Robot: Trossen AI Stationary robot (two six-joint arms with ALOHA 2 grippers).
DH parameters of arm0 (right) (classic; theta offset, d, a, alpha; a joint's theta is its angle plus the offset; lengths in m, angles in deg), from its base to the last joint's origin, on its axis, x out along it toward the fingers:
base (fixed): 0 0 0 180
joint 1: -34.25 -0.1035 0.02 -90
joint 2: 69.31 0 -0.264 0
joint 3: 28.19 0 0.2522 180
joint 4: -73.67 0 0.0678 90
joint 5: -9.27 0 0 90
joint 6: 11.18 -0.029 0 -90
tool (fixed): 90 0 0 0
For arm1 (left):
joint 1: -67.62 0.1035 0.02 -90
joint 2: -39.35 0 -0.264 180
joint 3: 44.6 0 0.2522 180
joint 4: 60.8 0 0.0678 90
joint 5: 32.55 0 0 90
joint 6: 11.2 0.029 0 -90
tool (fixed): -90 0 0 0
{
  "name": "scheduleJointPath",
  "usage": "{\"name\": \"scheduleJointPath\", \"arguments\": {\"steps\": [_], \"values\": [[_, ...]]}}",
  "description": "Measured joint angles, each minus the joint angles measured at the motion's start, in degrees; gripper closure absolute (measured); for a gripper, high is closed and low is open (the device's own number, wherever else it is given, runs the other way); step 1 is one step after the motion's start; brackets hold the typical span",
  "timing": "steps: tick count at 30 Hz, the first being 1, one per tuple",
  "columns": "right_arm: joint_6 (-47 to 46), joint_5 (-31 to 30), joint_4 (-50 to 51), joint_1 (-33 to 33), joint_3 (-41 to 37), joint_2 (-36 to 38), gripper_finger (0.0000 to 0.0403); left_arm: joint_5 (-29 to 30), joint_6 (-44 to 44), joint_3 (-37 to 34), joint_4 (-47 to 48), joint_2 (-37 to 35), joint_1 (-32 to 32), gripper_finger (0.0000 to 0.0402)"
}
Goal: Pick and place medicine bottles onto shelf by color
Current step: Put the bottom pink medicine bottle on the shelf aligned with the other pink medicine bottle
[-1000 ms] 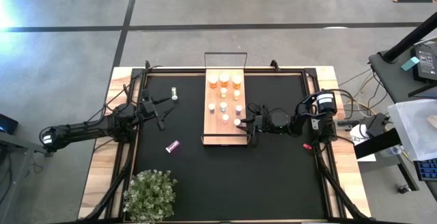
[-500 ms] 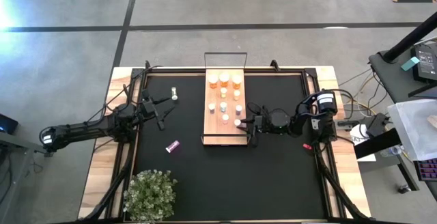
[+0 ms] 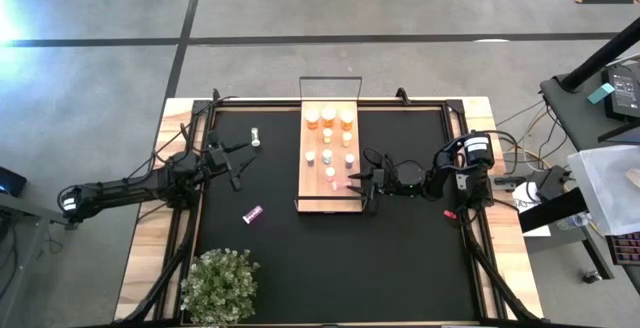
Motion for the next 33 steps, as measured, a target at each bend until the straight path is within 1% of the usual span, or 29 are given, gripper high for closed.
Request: {"name": "scheduleJointPath", "arguments": {"steps": [6, 9, 12, 18, 24, 29, 33], "values": [[-0.2, 0.0, 0.1, 0.0, 0.0, 0.3, 0.0271, 0.0, 0.0, 0.0, 0.0, 0.0, 0.0, 0.0203], [-1.0, 0.0, 0.3, 0.0, 0.0, 0.7, 0.0263, 0.0, 0.0, 0.0, 0.0, 0.0, 0.0, 0.0203], [-1.6, 0.0, 3.7, 0.0, 0.0, 2.1, 0.0249, 0.0, 0.0, 0.0, 0.0, 0.0, 0.0, 0.0203], [-1.7, 0.1, 16.3, 0.0, 0.0, 8.1, 0.0228, 0.0, 0.0, 0.0, 0.0, 0.0, 0.0, 0.0203], [-1.6, 0.0, 31.1, 0.0, 0.0, 17.8, 0.0229, 0.0, 0.0, 0.0, 0.0, 0.0, 0.0, 0.0203], [-0.8, 0.0, 48.3, -0.1, 0.9, 28.3, 0.0231, 0.0, 0.0, 0.0, 0.0, 0.0, 0.0, 0.0203], [-0.3, 0.0, 62.9, -0.1, 4.1, 35.6, 0.0231, 0.0, 0.0, 0.0, 0.0, 0.0, 0.0, 0.0203]]}}
